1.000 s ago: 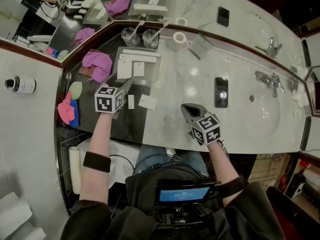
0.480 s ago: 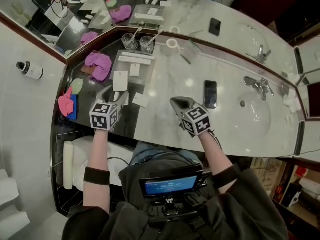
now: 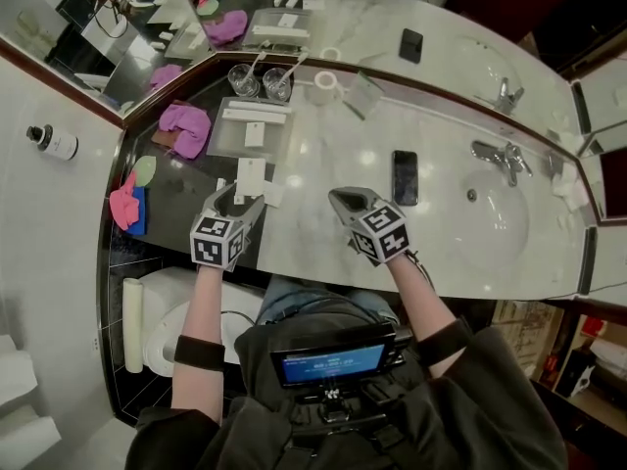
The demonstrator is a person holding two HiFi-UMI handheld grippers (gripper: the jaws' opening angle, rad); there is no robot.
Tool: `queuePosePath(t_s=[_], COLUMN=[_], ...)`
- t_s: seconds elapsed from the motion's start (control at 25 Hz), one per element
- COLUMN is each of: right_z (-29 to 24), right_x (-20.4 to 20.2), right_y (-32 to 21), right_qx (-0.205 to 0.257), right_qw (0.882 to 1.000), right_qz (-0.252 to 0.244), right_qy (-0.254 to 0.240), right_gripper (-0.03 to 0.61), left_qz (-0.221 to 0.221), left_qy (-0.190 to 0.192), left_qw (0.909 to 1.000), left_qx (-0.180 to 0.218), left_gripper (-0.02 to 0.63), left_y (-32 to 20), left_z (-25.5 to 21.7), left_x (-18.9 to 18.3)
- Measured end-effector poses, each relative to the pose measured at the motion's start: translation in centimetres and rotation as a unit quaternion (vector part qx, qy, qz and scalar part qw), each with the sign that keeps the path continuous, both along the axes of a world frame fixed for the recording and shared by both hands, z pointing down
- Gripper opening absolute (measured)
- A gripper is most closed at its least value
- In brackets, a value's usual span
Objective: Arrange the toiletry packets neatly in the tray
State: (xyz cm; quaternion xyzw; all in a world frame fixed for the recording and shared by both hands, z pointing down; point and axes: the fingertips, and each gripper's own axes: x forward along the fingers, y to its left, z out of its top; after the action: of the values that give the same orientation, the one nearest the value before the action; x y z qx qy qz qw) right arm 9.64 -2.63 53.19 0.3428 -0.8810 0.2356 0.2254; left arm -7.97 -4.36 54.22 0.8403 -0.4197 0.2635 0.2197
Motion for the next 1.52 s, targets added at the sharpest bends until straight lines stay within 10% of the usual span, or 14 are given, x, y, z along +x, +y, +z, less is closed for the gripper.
queuePosePath(t_s=[0.96,1.52], right_z=[3.2,4.4], right_x=[3.5,5.3], right_y=[1.6,2.1], right_qx=[-0.040,-0.053], right_qw=[0.998,0.996], right_qz=[0.049,0.069], right_qy=[0.013,0.012], right_gripper=[0.012,0.012], left_qz=[0.091,0.063], left_qy=[-0.006,-0.041], left_qw=[0.9853,0.9731], left_qx=[-0.145,-0.218], left_gripper=[0.270,0.284], left_y=[3.5,3.6], left_z=[12.2,15.3], left_x=[9.8,11.0])
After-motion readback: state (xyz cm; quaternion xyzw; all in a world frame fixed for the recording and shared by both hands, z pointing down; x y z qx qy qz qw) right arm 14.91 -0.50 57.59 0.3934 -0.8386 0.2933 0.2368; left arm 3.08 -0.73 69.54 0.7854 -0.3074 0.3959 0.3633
